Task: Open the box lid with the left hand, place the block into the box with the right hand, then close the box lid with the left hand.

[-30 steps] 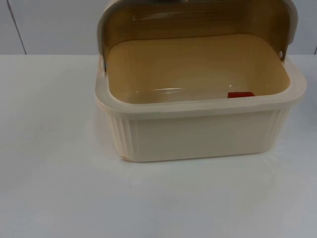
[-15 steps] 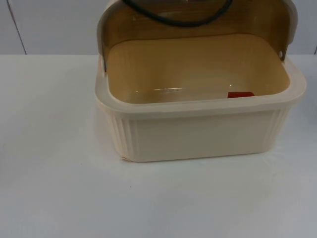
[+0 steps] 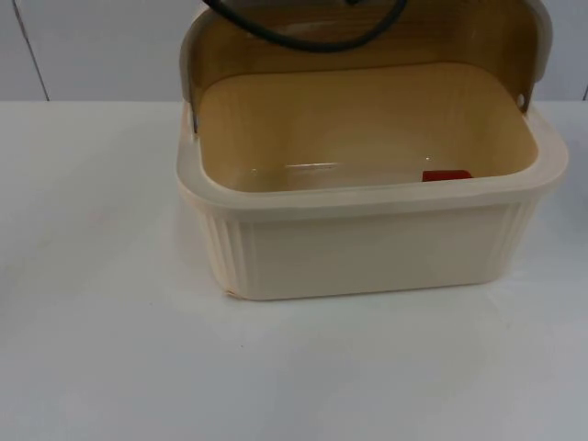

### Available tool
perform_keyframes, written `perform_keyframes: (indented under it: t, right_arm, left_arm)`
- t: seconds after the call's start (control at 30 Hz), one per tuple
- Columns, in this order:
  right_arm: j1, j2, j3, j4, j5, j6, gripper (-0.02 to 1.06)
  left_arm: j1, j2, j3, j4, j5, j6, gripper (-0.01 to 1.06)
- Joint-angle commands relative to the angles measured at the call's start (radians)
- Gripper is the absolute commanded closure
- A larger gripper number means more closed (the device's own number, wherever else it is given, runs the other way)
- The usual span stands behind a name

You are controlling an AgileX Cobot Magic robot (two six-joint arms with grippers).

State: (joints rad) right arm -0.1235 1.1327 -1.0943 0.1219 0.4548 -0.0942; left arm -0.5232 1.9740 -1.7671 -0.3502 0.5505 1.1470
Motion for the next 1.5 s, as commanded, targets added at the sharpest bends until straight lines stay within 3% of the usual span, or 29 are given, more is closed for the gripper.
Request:
perform_keyframes:
  t: [0.0,0.8,1.47]
  right_arm:
    - [-0.003,-0.010,0.005,-0.004,-0.007,0.001,0.00]
    - [-0.003,-0.010,0.005,-0.004,-0.007,0.001,0.00]
    - [-0.003,-0.010,0.005,-0.006,-0.007,0.001,0.00]
  left_arm:
    - [0.001,-0.004,-0.001,-0.028,0.020,0.012,1.05]
    - [0.001,0.011,-0.001,-0.080,0.019,0.062,1.05]
    - [0.013,0.010,0.029,-0.080,0.099,0.069,1.05]
